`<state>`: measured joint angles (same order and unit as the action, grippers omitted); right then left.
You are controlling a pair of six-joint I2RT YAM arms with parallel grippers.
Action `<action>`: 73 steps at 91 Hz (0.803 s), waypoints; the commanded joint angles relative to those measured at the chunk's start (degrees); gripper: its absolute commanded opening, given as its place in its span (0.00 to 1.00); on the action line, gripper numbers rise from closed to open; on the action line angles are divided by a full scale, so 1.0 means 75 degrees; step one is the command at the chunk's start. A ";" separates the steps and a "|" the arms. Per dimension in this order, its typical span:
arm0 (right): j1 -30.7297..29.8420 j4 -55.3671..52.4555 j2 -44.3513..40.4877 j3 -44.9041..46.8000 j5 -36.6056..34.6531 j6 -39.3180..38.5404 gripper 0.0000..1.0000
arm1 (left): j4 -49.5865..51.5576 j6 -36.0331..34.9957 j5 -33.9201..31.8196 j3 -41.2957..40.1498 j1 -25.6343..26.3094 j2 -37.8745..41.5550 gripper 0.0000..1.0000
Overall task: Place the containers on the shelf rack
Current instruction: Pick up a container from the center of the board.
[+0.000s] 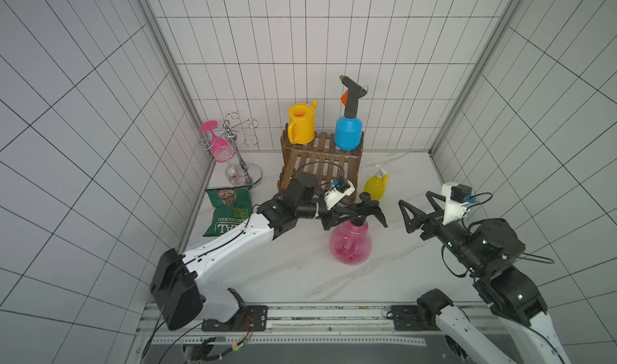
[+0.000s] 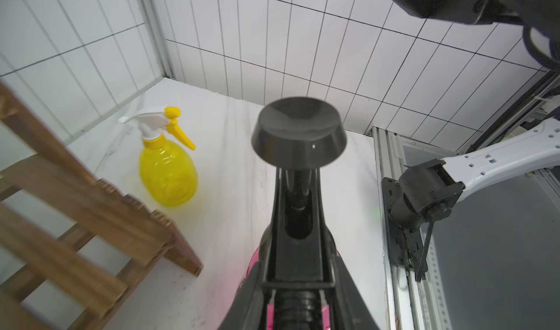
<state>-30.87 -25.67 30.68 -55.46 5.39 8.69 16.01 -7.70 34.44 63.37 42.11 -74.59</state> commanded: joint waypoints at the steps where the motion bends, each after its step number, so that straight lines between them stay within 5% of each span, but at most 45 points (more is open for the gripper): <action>1: 0.0026 0.0201 0.0469 -0.0214 0.1694 -0.0329 0.99 | 0.0773 -0.0773 0.0698 -0.0440 -0.0546 0.1172 0.00; 21: 0.0158 0.0437 0.2118 -0.0483 0.5545 -0.1454 0.99 | 0.1994 -0.2617 0.0806 -0.1121 -0.1504 0.3141 0.00; 33: 0.0044 0.0483 0.2890 -0.0688 0.6622 -0.2649 0.99 | 0.2508 -0.2873 0.1369 -0.0978 -0.1904 0.3398 0.00; 50: -0.0536 -0.0436 0.3984 -0.1408 0.6501 -0.3903 0.99 | 0.2579 -0.2785 0.1890 -0.0810 -0.1958 0.3441 0.00; 73: -0.1197 -0.0343 0.4595 -0.1473 0.6059 -0.3937 0.99 | 0.2230 -0.2553 0.2164 -0.0740 -0.1988 0.3377 0.00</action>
<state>-38.15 -27.18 64.23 -65.98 51.35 -18.70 37.06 -27.22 47.00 55.18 27.57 -49.52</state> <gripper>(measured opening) 0.989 0.308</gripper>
